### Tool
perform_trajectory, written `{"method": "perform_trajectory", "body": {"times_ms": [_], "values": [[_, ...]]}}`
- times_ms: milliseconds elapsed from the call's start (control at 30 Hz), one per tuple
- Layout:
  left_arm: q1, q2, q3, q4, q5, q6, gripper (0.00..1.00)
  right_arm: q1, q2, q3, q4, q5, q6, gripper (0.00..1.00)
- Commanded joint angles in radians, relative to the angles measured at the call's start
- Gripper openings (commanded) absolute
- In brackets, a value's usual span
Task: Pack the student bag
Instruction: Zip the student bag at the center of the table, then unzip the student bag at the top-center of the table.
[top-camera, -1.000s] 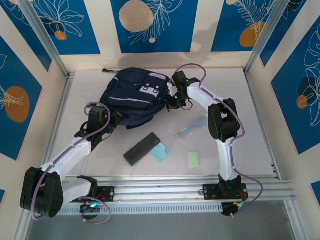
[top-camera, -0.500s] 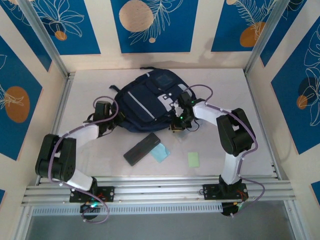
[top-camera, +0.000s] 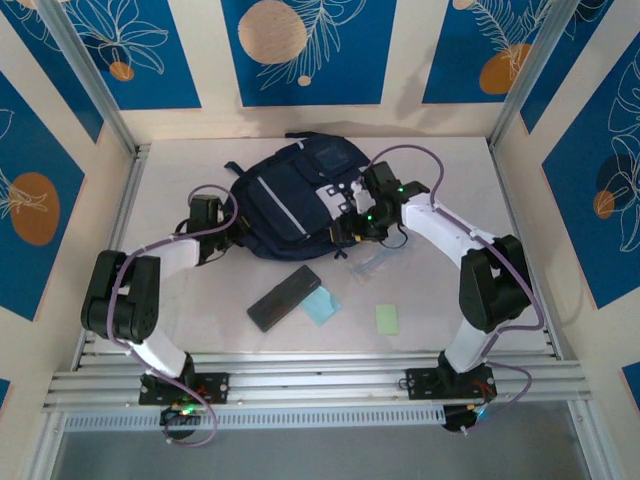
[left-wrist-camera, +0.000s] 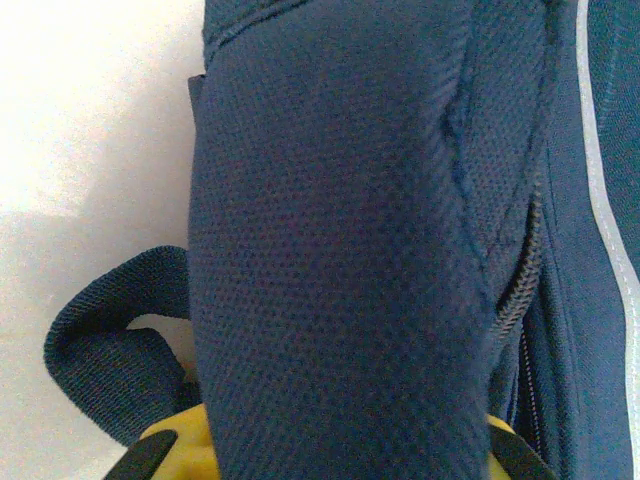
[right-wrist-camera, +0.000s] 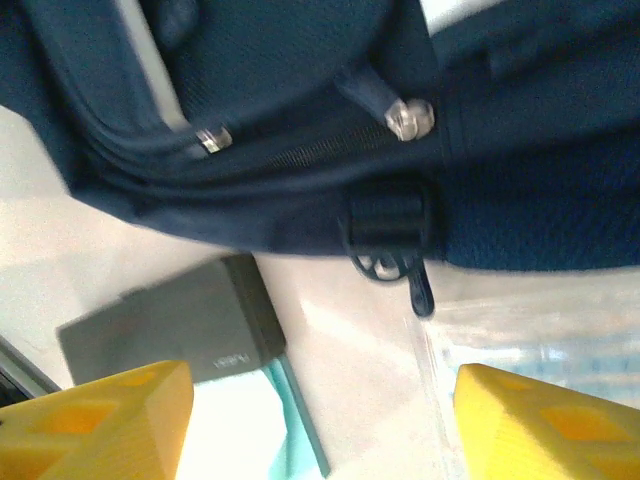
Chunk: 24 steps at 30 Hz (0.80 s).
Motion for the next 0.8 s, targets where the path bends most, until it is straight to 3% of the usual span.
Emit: {"method": "perform_trajectory", "body": {"times_ms": [0,233,500,600,767], "values": [[0.019,0.028,0.032,0.123,0.04,0.016,0.01,-0.024,0.052,0.056,0.072,-0.055,0.065,0.71],[0.031,0.069,0.025,0.174,0.092,-0.011,0.02,-0.02,0.251,0.209,0.099,0.032,0.123,0.71],[0.03,0.07,0.043,0.157,0.116,-0.022,0.02,0.018,0.337,0.174,0.194,0.05,0.195,0.71],[0.029,0.068,0.039,0.16,0.118,-0.022,0.02,0.039,0.366,0.182,0.238,0.002,0.189,0.71],[0.029,0.1,0.042,0.191,0.129,-0.045,0.02,0.092,0.36,0.171,0.319,-0.181,0.226,0.62]]}}
